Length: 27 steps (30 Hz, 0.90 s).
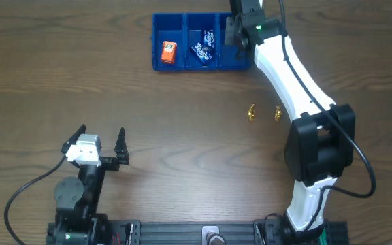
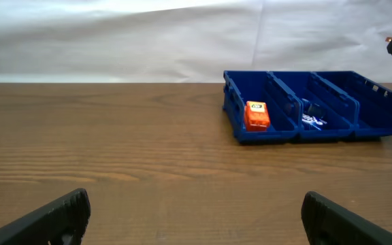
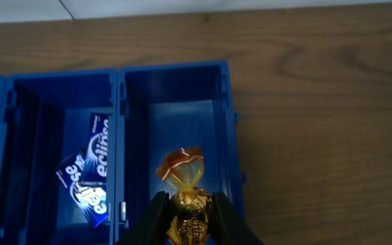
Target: Sort Candies Into Trays
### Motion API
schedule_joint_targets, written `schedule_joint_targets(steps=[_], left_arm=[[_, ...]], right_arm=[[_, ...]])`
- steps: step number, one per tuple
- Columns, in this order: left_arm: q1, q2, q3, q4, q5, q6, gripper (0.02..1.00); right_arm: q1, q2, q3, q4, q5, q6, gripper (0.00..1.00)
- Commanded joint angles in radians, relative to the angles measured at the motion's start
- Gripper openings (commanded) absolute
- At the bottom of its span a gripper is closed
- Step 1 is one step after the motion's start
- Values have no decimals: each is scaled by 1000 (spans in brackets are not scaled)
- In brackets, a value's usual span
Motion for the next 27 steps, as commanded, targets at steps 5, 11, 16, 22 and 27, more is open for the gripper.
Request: schedule_joint_targets(steps=[5,11,16,22,27], left_arm=[[5,-6,-19,-34,21,-11,996],[5,-6,-19,-34,21,-11,998],[5,-6,-19,-34,21,-11,998],[5,-6,-19,-34,21,-11,998],[5,-6,-19,-34,21,-11,998]], right_arm=[[-10,12,31,13,2,-19,36],[-4,32,31,30,-30,-19,439],[1,33,31,35,-46,-19,603],[0,-21,31,-88,-63,-18,617],[-6,-131,24,-263,-65,-18,614]])
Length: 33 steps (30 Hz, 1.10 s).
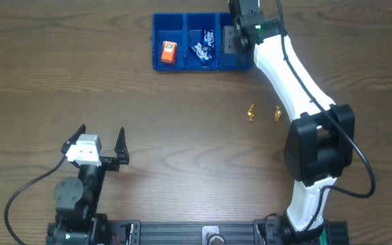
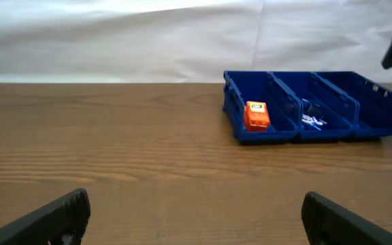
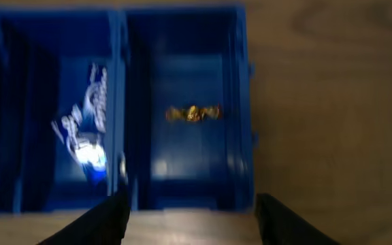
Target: Sort Candies Into Trays
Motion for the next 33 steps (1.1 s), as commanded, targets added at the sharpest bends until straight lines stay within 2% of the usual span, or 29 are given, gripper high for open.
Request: schedule_joint_targets(steps=[1,6,9,12,17,33], left_arm=[[5,-6,-19,-34,21,-11,996],[5,-6,-19,-34,21,-11,998],[5,-6,-19,-34,21,-11,998],[5,-6,-19,-34,21,-11,998],[5,-6,-19,-34,21,-11,998],[5,-6,-19,-34,21,-11,998]], right_arm=[[-7,-159,3,-143,-5,-3,614],[-5,-290,-166,-182,-10,8,610],[-5,-352,-402,-74,-91,11,610],[-7,-351,-561,20,-96,58,606],[-31,-351,-726,158,-96,60,599],[-34,-228,-772,229,-95,30,560]])
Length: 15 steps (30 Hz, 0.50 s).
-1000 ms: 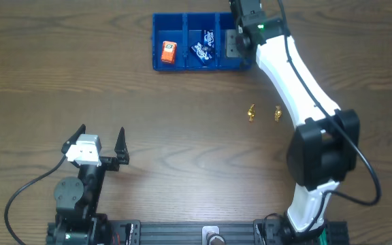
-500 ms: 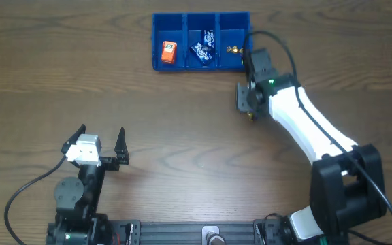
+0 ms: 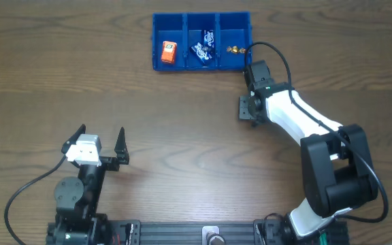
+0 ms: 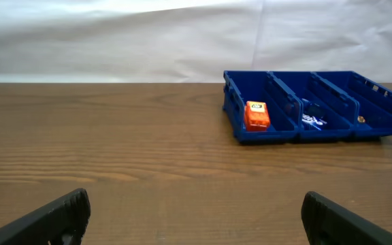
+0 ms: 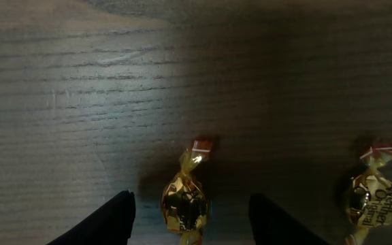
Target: Sort Candies Into Trays
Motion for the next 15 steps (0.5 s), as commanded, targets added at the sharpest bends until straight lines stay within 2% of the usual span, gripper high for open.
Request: schedule_joint_targets(steps=[1,9,15], left_arm=[[5,-6,-19,-34,21,-11,998],[5,-6,-19,-34,21,-11,998],[5,-6,-19,-34,21,-11,998]], right_arm=[[-2,8,-23,13,5,-12,555],[-2,8,-41,40,5,-12,518],[-2,8,-41,53,1,-11,384]])
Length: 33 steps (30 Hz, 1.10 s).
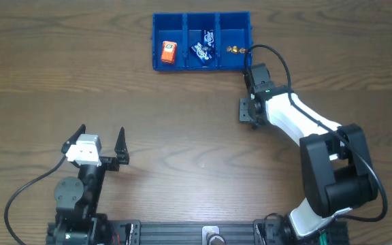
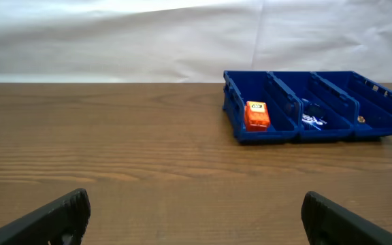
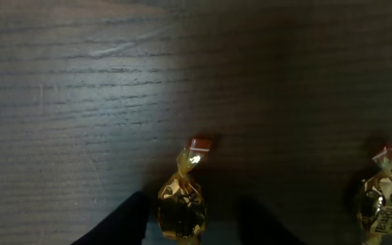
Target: Sort Candies Into Trays
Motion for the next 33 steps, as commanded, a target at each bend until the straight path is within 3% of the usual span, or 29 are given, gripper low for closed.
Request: schedule_joint_targets(steps=[1,14,20,25,29,33], left_arm=[[5,-6,-19,-34,21,-11,998],[5,-6,-19,-34,21,-11,998],[5,-6,-19,-34,21,-11,998],[5,-6,-19,-34,21,-11,998],[5,-6,-19,-34,21,-11,998],[5,-6,-19,-34,21,-11,998]], right_arm=[[-2,8,-6,10,2,-7,360],[-2,6,-5,10,-22,-3,36],[15,-216,2,-2,-69,0,36],[65,-419,154,-15,15,0,36],[69,-320,379,-27,100,-33,36],[69,-86,652,-102,104,-95,36]])
